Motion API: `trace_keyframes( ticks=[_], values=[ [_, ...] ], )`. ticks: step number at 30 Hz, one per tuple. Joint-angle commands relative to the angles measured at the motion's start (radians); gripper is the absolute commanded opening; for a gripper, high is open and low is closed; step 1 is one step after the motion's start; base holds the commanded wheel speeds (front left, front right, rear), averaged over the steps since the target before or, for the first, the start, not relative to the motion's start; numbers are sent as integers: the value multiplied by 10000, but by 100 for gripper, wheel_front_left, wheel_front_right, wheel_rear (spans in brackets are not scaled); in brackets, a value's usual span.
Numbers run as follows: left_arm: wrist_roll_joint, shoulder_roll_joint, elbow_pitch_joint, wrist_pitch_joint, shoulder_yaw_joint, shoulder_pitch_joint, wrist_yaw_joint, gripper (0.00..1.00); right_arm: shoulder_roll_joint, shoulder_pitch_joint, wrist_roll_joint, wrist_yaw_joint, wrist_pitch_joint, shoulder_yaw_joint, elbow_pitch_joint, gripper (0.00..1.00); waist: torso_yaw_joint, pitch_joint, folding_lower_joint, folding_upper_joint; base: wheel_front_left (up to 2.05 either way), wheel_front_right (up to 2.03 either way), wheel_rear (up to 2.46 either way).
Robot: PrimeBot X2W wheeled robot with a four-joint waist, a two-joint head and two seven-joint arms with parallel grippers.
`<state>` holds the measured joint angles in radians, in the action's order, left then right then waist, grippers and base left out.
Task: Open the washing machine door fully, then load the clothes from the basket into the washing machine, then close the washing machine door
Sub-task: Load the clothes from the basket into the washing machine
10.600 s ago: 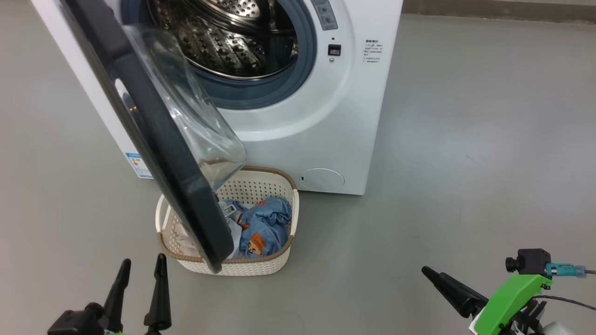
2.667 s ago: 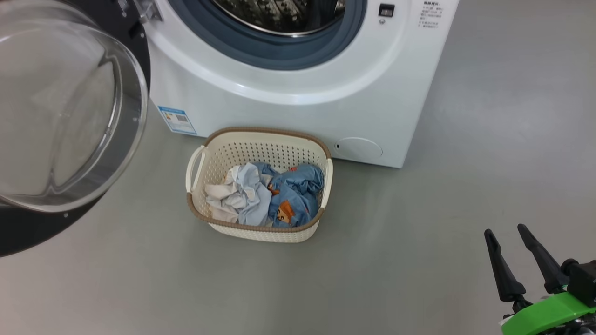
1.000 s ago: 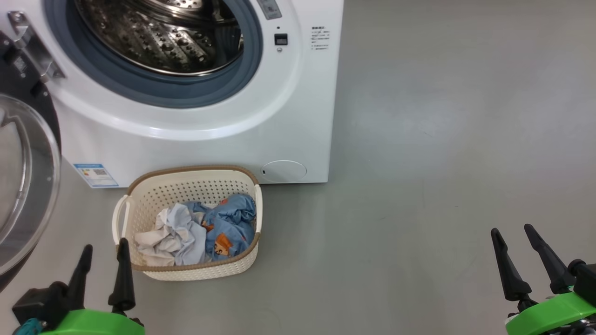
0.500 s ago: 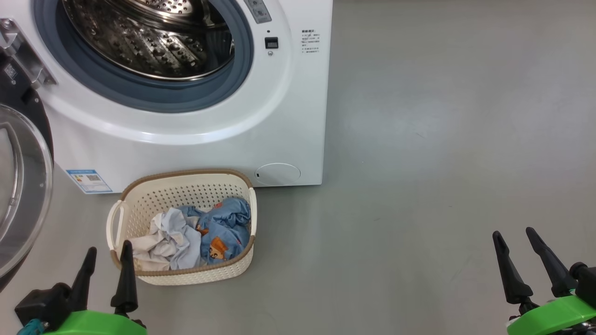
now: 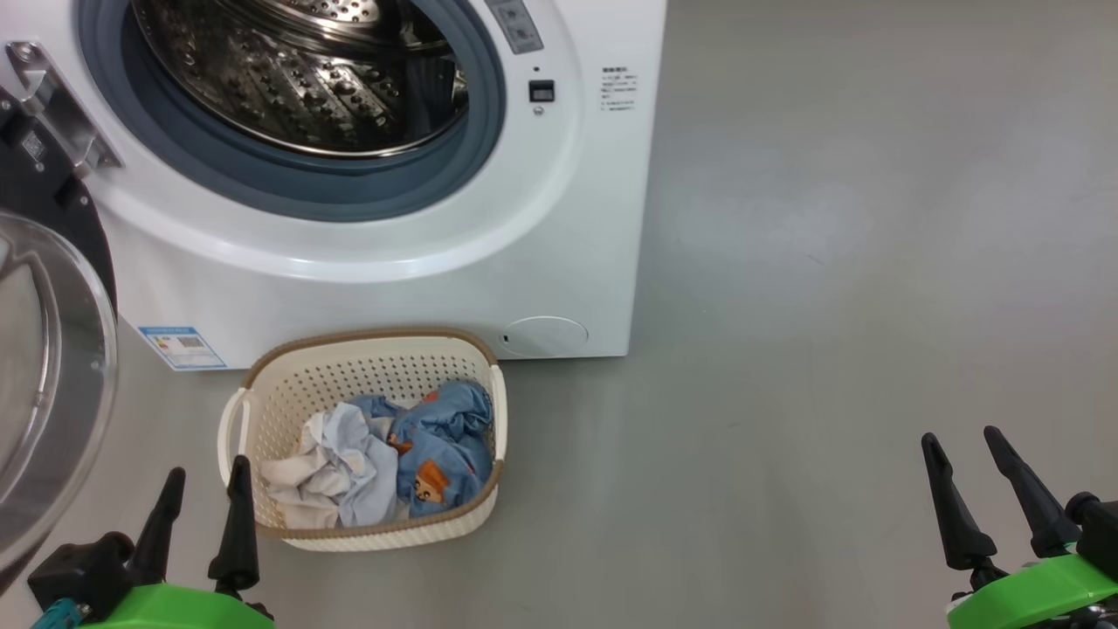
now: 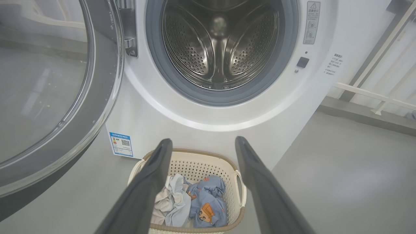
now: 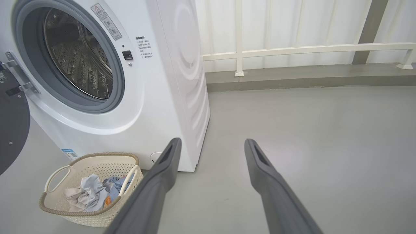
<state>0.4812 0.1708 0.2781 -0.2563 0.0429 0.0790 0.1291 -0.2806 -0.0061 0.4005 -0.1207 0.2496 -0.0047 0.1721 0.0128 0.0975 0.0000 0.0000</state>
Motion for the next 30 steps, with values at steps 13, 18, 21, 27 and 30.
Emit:
trace_keyframes(
  ticks=[13,18,21,27,30],
  values=[
    [-38,306,-93,-55,-363,501,15,100,-82,-252,45,-100,122,250,-225,100,-40,173,0,0,83,-152,69],
    [-168,208,-77,-55,-354,541,15,100,-58,-282,55,-100,122,255,-227,100,-60,191,0,0,18,-18,0],
    [-89,164,13,-55,-270,549,15,100,-29,-280,48,-100,122,242,-246,100,-53,220,0,0,0,0,0],
    [45,54,75,-55,-305,568,15,100,0,-320,54,-100,122,267,-264,100,-45,289,0,0,0,0,0],
    [52,-18,68,-55,-343,547,15,100,40,-351,48,-100,122,287,-296,100,-48,360,0,0,0,0,0]
  ],
)
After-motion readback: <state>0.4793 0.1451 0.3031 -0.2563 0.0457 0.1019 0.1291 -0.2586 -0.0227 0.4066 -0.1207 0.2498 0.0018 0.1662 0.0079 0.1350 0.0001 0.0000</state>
